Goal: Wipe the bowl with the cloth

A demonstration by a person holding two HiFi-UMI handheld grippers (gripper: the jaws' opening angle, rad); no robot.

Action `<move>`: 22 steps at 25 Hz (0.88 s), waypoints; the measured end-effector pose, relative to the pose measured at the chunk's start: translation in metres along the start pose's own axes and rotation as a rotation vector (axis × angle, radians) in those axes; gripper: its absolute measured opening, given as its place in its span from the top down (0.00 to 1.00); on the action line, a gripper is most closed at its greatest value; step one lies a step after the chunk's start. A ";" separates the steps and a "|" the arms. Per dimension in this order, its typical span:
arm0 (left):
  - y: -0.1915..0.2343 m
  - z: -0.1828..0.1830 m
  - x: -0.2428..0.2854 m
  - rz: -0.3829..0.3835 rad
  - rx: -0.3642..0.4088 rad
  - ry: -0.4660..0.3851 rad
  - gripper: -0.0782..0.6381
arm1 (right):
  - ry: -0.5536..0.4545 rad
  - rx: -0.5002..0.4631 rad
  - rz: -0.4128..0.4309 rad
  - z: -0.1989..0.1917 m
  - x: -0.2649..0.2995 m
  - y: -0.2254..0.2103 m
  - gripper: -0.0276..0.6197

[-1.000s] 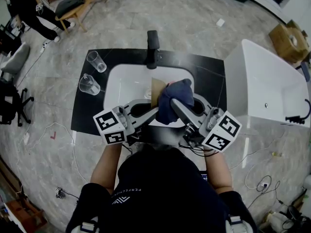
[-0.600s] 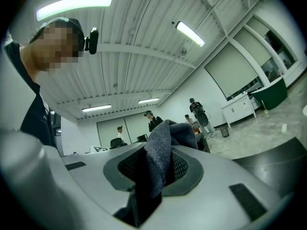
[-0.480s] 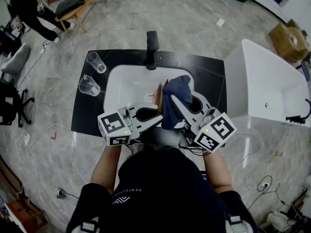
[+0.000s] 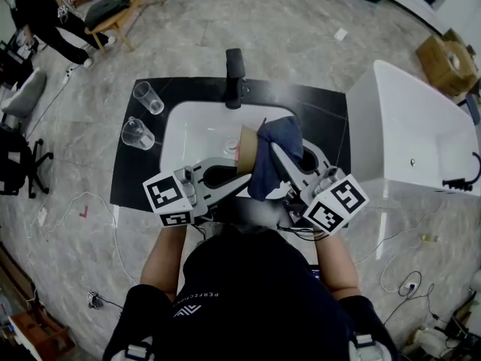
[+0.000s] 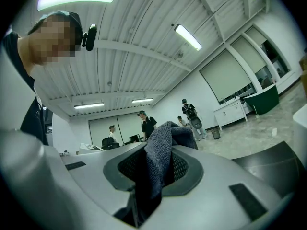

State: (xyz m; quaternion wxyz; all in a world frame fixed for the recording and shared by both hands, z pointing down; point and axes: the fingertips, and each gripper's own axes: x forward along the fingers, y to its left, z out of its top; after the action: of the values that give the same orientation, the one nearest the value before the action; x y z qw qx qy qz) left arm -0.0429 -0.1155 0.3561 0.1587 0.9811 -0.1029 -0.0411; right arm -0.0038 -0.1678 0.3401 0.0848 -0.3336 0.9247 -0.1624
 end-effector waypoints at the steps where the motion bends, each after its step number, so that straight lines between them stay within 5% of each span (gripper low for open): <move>1: 0.000 0.002 -0.001 0.000 -0.005 -0.018 0.87 | 0.004 0.002 -0.012 -0.001 0.000 -0.002 0.81; 5: -0.003 0.013 -0.004 -0.027 -0.032 -0.090 0.87 | 0.026 0.013 -0.039 -0.010 -0.002 -0.007 0.81; 22: -0.009 0.022 -0.008 -0.034 0.003 -0.118 0.87 | 0.079 0.041 -0.075 -0.029 0.001 -0.011 0.81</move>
State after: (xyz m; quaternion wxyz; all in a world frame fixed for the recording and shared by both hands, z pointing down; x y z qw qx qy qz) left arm -0.0514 -0.1119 0.3325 0.1502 0.9788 -0.0956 -0.1013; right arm -0.0061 -0.1690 0.3712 0.0491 -0.3594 0.9108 -0.1973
